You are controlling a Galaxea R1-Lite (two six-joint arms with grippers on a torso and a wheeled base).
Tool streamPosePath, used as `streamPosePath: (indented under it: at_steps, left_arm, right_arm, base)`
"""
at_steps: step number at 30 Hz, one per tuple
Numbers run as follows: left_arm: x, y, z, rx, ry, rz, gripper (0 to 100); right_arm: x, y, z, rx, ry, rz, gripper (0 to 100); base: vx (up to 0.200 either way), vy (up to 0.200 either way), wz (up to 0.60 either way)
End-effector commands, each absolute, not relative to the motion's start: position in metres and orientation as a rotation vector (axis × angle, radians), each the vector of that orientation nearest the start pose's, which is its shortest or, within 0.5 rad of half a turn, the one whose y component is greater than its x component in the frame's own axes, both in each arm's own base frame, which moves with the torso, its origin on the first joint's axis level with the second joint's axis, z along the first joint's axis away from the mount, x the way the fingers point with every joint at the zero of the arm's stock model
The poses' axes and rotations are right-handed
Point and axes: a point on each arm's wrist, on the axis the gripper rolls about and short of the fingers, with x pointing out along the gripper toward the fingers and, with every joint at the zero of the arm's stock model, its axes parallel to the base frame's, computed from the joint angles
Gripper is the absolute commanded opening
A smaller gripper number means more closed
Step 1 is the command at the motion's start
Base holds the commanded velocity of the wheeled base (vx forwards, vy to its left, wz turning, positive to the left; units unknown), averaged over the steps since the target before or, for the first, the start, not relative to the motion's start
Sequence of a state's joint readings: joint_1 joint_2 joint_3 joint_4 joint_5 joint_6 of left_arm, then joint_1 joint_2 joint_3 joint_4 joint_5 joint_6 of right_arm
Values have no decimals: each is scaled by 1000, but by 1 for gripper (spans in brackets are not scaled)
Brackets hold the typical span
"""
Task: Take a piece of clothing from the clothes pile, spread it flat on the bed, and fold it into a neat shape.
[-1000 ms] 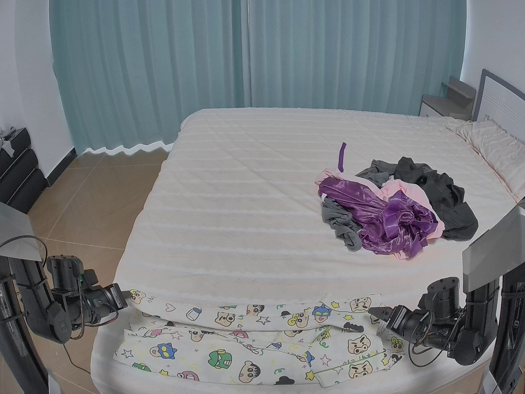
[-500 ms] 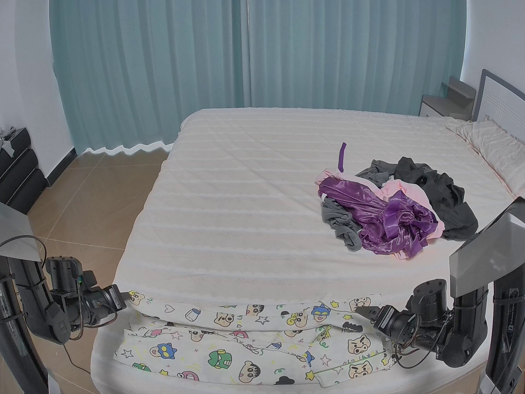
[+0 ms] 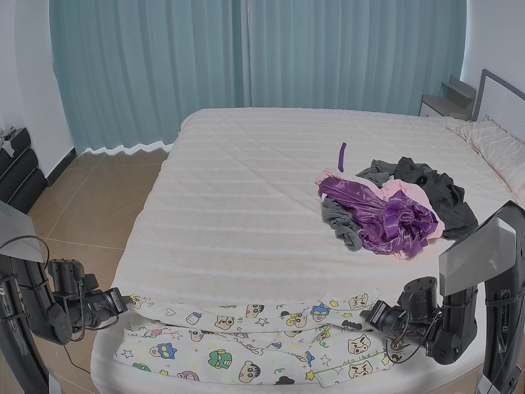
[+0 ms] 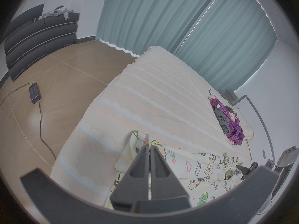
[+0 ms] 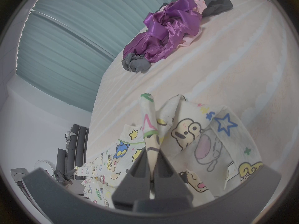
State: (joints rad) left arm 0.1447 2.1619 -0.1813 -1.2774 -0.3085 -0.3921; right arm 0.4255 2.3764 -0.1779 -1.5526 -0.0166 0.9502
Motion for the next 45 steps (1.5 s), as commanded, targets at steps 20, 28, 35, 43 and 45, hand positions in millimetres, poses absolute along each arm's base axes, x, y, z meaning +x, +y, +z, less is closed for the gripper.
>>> streamPosePath:
  at_steps: [20, 28, 35, 43, 45]
  left_arm:
    - [227, 34, -16, -555, 779, 23, 0]
    - [226, 32, -31, -553, 842, 32, 0]
    - [220, 32, -38, -541, 881, 36, 100]
    - [214, 39, -28, -564, 850, 68, 100]
    - [211, 44, -21, -574, 820, 81, 100]
  right_arm:
    - [211, 86, -21, 705, 785, 71, 0]
    - [209, 88, -32, 671, 833, 73, 0]
    - [208, 88, -42, 652, 867, 61, 100]
    - [204, 85, -31, 657, 842, 67, 100]
    - [203, 84, -25, 661, 825, 70, 100]
  base:
    - [0, 0, 0]
    - [0, 0, 0]
    - [0, 0, 0]
    - [0, 0, 0]
    - [0, 0, 0]
